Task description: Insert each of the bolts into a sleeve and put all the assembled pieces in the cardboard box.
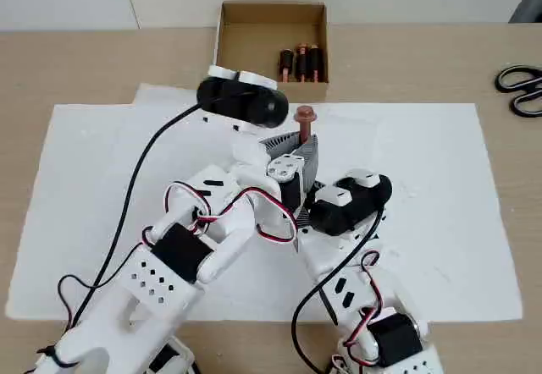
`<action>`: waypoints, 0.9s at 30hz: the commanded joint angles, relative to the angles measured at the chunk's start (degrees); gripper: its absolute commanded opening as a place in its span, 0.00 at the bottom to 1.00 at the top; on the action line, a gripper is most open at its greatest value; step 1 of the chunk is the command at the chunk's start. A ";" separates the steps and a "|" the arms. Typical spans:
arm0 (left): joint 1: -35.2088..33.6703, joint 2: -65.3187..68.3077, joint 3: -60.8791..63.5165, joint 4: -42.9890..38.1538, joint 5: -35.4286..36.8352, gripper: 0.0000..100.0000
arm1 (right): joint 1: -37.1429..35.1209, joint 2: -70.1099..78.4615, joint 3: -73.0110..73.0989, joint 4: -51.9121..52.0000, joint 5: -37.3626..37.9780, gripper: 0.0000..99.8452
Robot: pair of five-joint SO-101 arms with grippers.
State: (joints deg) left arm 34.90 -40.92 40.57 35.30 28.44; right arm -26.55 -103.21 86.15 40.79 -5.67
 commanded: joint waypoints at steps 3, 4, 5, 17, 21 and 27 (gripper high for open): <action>0.26 1.49 -0.40 -2.64 0.09 0.01 | -0.40 -0.84 -0.79 -1.54 -0.62 0.00; 0.26 1.76 -0.40 -2.64 0.09 0.01 | -0.40 -0.84 -0.79 -1.54 -0.62 0.00; 0.26 1.85 -0.40 -2.73 0.09 0.01 | -0.40 -0.84 -0.79 -1.54 -0.62 0.00; -2.02 1.67 1.54 -2.64 0.00 0.01 | -0.04 -0.92 -0.88 -1.63 -0.62 0.00; -1.93 1.58 2.33 -2.46 0.00 0.01 | -0.04 -0.92 -0.88 -1.63 -0.62 0.00; -1.67 1.49 1.89 -0.26 0.00 0.01 | 1.71 -0.92 -0.97 -2.24 -0.62 0.00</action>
State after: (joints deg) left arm 33.67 -38.99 43.12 33.80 28.44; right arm -26.73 -103.12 86.24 40.79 -5.76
